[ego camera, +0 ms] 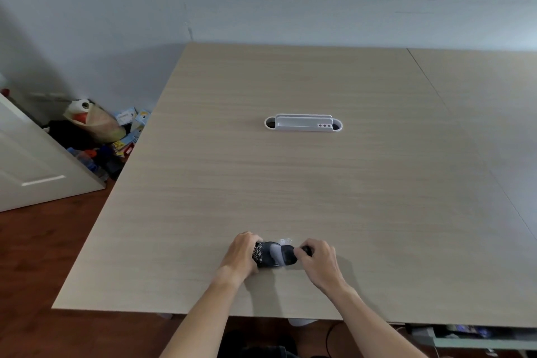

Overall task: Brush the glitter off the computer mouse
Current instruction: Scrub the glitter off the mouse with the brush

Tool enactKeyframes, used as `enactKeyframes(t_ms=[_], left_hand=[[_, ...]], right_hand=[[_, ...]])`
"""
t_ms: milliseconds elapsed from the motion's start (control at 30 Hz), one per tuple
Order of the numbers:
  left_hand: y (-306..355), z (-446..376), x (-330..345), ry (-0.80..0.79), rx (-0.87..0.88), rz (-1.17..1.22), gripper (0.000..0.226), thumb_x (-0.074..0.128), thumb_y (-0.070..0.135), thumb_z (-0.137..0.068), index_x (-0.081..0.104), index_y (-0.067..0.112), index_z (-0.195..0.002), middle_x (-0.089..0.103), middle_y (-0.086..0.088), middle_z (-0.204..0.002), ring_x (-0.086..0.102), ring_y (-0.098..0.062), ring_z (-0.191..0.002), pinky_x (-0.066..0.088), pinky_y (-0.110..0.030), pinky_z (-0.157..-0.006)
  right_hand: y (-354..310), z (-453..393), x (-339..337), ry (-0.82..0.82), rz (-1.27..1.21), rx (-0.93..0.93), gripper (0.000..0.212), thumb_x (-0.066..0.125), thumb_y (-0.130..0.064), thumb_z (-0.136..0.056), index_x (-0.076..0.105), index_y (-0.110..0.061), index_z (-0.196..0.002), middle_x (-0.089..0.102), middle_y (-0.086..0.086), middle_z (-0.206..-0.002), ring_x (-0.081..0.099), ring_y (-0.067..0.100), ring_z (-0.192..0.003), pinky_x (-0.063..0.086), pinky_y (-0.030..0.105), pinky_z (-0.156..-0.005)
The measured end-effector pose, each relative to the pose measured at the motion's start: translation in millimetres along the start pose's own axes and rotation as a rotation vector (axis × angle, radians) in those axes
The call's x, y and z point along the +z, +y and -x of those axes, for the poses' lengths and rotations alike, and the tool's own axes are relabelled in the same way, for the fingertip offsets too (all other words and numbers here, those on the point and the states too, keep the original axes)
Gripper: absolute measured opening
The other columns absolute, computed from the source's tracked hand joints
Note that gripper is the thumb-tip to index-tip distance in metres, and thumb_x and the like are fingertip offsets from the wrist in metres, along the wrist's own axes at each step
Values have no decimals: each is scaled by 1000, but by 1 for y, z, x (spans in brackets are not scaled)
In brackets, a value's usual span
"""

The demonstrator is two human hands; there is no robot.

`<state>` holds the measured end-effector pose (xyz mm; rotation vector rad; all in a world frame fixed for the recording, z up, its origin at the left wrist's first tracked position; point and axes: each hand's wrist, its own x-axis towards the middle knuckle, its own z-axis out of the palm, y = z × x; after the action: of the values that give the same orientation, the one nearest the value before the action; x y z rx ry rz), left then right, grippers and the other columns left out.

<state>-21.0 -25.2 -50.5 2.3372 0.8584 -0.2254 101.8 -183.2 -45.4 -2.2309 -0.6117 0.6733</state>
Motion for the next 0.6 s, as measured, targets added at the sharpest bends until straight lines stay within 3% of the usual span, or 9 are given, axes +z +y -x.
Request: enactKeyframes(t_ms=[100,167,267,367,467,600], left_hand=[[-2,-3,0,-17,3,-15,41,71,2,-49,68,17,-87,65,-2,-94,59,-20,-90,50,-29,-73],[-3,-5,-1,-29,24,-35,26,68,6,-52,63,17,-74,65,-1,-86,60,-21,-85,46,-28,-66],[-1,-10,-4,-35,63,-77,6,57,15,-61,57,12,-67,66,-6,-79,61,-28,-82,46,-32,-63],[-1,-14,-5,-76,78,-72,14,54,21,-66,60,10,-72,65,-6,-81,62,-26,-83,52,-34,-67],[-4,-15,-6,-91,122,-50,18,62,13,-76,70,23,-89,52,4,-96,54,-15,-97,46,-23,-80],[-3,-15,-8,-94,157,-80,46,55,-9,-75,68,23,-104,46,2,-102,46,-17,-107,41,-23,-86]], right_hand=[[-5,-3,8,-63,27,20,20,65,-19,-84,68,-4,-70,63,5,-63,54,17,-60,38,25,-53],[-6,-7,8,7,72,49,25,61,-20,-87,62,-4,-68,62,6,-64,55,21,-61,39,30,-52],[-13,-11,6,110,79,54,30,57,-19,-88,54,-2,-64,51,3,-56,42,19,-52,30,31,-48],[-20,-11,8,5,-5,-9,30,64,-19,-78,56,4,-60,41,0,-49,34,16,-49,29,31,-48],[-19,-12,10,-77,6,9,31,66,-22,-76,58,2,-59,39,-1,-48,32,14,-47,29,29,-47],[-11,-14,7,75,102,56,39,59,-18,-81,32,-9,-53,29,3,-50,26,20,-50,22,34,-49]])
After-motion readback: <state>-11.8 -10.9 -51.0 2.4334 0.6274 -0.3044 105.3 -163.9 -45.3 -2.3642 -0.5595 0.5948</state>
